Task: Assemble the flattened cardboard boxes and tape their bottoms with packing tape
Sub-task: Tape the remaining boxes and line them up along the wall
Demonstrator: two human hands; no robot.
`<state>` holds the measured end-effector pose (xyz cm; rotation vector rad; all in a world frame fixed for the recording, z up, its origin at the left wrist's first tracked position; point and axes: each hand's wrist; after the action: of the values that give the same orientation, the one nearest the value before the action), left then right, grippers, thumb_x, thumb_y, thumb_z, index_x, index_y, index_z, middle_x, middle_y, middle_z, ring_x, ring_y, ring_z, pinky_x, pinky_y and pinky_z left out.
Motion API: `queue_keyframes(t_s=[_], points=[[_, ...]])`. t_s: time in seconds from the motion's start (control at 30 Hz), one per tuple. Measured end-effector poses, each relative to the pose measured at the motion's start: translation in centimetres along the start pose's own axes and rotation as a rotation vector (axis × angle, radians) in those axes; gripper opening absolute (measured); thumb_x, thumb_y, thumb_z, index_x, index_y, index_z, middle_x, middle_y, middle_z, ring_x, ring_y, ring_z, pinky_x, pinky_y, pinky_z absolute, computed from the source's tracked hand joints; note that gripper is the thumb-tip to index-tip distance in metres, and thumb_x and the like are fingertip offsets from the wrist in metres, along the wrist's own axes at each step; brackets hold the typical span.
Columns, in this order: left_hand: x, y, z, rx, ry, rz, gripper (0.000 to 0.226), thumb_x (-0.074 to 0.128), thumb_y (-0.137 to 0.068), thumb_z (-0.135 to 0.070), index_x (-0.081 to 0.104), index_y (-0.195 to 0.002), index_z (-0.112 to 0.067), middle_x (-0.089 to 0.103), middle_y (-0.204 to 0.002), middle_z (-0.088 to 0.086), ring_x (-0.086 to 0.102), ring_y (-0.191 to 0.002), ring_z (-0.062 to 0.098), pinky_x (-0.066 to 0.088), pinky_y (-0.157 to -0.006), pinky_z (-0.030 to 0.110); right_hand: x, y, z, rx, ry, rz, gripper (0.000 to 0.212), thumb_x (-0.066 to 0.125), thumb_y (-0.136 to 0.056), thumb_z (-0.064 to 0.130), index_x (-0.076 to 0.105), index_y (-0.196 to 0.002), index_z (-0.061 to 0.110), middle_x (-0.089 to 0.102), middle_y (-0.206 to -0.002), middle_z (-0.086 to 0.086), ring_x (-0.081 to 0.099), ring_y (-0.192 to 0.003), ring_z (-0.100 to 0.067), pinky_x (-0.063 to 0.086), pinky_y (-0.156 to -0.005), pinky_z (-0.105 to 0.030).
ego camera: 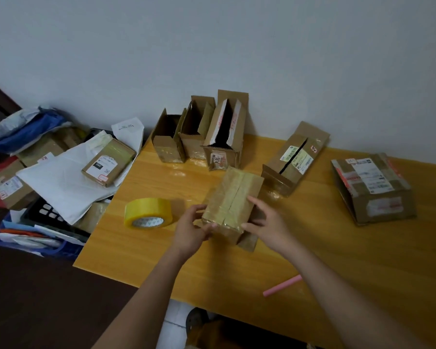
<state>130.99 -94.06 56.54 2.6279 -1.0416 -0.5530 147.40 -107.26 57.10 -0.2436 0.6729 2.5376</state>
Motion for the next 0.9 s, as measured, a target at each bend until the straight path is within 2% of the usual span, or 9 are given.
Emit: queue_keyframes(t_s=[0.07,0.13,0.2,0.27,0.4,0.5,0.67,0.83,0.9], points=[[0.2,0.3,-0.3,0.031,-0.041,0.013,0.067,0.078,-0.079,-0.008,0.048,-0.135,-0.028,0.063,-0.106,0.007,0.068,-0.071,0.021,0.054,-0.058,0.022,-0.2,0.6,-0.8,-0.015,0.018,-0.012,0.077,0.077,-0.081,0.013,0.041,-0.144,0.04,0.041,-0.149,0.002,0.057,-0.118,-0.017,0.055,-0.093,-0.04],[0.6,0.6,-0.3,0.023,-0.056,0.049,0.074,0.082,-0.075,-0.007,0.049,-0.135,-0.035,0.065,-0.096,0.004,0.068,-0.065,0.016,0.055,-0.056,0.023,-0.5,1.1,-1.2,-0.023,0.065,0.0,0.081,0.081,-0.076,0.014,0.042,-0.144,0.037,0.048,-0.144,0.0,0.056,-0.12,-0.015,0.054,-0.094,-0.033],[1.1,1.0,-0.1,-0.001,-0.031,0.071,0.077,0.082,-0.073,-0.006,0.049,-0.138,-0.03,0.068,-0.093,0.006,0.068,-0.06,0.011,0.053,-0.054,0.021,-0.9,1.5,-1.3,-0.044,0.13,0.037,0.083,0.081,-0.075,0.009,0.041,-0.145,0.029,0.051,-0.142,-0.003,0.056,-0.12,-0.013,0.05,-0.095,-0.021],[1.4,1.2,0.2,-0.005,-0.022,0.081,0.079,0.081,-0.075,-0.005,0.045,-0.143,-0.023,0.07,-0.095,0.008,0.067,-0.059,0.007,0.052,-0.054,0.019,-1.2,1.7,-1.1,-0.085,0.228,0.08,0.079,0.078,-0.079,0.007,0.039,-0.146,0.023,0.05,-0.143,-0.005,0.055,-0.122,-0.014,0.047,-0.097,-0.017],[1.2,1.4,0.7,0.02,-0.102,0.098,0.081,0.079,-0.078,-0.009,0.037,-0.147,-0.022,0.07,-0.1,0.007,0.067,-0.061,0.004,0.052,-0.057,0.018,-1.6,1.4,-0.7,-0.117,0.366,0.167,0.071,0.071,-0.087,0.011,0.035,-0.148,0.019,0.048,-0.144,-0.006,0.055,-0.124,-0.017,0.045,-0.103,-0.024],[0.9,1.3,1.2,0.048,-0.23,0.105,0.081,0.078,-0.081,-0.018,0.033,-0.149,-0.025,0.07,-0.105,0.003,0.067,-0.065,0.004,0.054,-0.061,0.022,-1.3,0.8,-0.7,-0.147,0.52,0.223,0.07,0.068,-0.09,0.018,0.031,-0.15,0.018,0.052,-0.138,-0.008,0.06,-0.114,-0.019,0.052,-0.097,-0.035],[0.8,1.5,1.4,0.121,-0.433,0.082,0.077,0.071,-0.087,-0.031,0.027,-0.151,-0.028,0.066,-0.122,0.002,0.068,-0.091,0.015,0.057,-0.081,0.036,-1.2,0.4,-0.6,-0.17,0.637,0.249,0.069,0.066,-0.091,0.022,0.031,-0.15,0.016,0.052,-0.134,-0.009,0.063,-0.105,-0.02,0.057,-0.088,-0.037],[0.7,1.4,1.5,0.138,-0.551,0.091,0.077,0.067,-0.088,-0.043,0.025,-0.151,-0.032,0.067,-0.121,0.003,0.069,-0.084,0.014,0.056,-0.081,0.041,-1.1,-0.1,-0.3,-0.118,0.624,0.29,0.057,0.062,-0.091,0.027,0.043,-0.143,0.014,0.058,-0.122,-0.016,0.065,-0.099,-0.029,0.057,-0.085,-0.045],[0.6,1.4,1.4,0.133,-0.558,0.102,0.077,0.066,-0.089,-0.041,0.023,-0.152,-0.031,0.067,-0.119,0.004,0.068,-0.086,0.015,0.055,-0.082,0.041,-1.0,-0.2,0.3,-0.121,0.775,0.295,0.063,0.061,-0.092,0.027,0.035,-0.147,0.012,0.059,-0.119,-0.014,0.064,-0.097,-0.027,0.056,-0.083,-0.041]])
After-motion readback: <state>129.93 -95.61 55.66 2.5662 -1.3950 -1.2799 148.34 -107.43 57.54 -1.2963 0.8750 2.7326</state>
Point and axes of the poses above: each hand's wrist, its own y-axis away from the middle knuckle, its own x-axis out of the palm, z = x × y
